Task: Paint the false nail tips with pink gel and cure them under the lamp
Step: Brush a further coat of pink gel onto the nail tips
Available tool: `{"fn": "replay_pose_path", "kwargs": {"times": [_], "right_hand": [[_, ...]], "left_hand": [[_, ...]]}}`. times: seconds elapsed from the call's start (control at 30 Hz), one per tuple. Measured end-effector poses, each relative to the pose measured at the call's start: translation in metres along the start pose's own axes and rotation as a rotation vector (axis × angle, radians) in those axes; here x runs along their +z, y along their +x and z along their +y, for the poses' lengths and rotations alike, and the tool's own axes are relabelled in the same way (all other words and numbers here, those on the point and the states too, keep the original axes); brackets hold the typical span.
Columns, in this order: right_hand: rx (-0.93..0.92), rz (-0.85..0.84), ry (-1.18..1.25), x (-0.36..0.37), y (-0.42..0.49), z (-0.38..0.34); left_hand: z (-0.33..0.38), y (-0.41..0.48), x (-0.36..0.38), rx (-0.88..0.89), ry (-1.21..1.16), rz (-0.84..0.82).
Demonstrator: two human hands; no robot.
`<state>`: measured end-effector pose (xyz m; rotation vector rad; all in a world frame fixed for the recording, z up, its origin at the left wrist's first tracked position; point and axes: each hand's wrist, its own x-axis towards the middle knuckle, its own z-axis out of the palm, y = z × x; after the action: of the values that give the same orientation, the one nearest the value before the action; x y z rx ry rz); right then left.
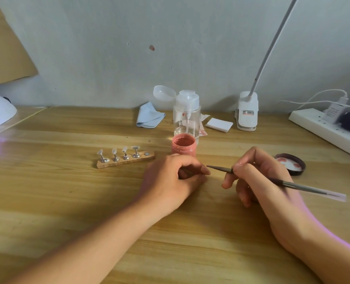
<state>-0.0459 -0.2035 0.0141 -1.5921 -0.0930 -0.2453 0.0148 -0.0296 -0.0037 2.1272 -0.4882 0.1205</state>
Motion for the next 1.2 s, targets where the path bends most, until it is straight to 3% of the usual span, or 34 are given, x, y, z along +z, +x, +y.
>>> {"fn": "replay_pose_path", "kwargs": {"times": [0.37, 1.2], "right_hand": [[-0.016, -0.056, -0.092, 0.0024, -0.0009, -0.0025], [-0.019, 0.016, -0.155, 0.0023, 0.0004, -0.0021]], "left_hand": [[-0.0016, 0.0, -0.0001, -0.016, 0.011, 0.005], [0.0013, -0.0006, -0.0019, -0.052, 0.02, 0.004]]}}
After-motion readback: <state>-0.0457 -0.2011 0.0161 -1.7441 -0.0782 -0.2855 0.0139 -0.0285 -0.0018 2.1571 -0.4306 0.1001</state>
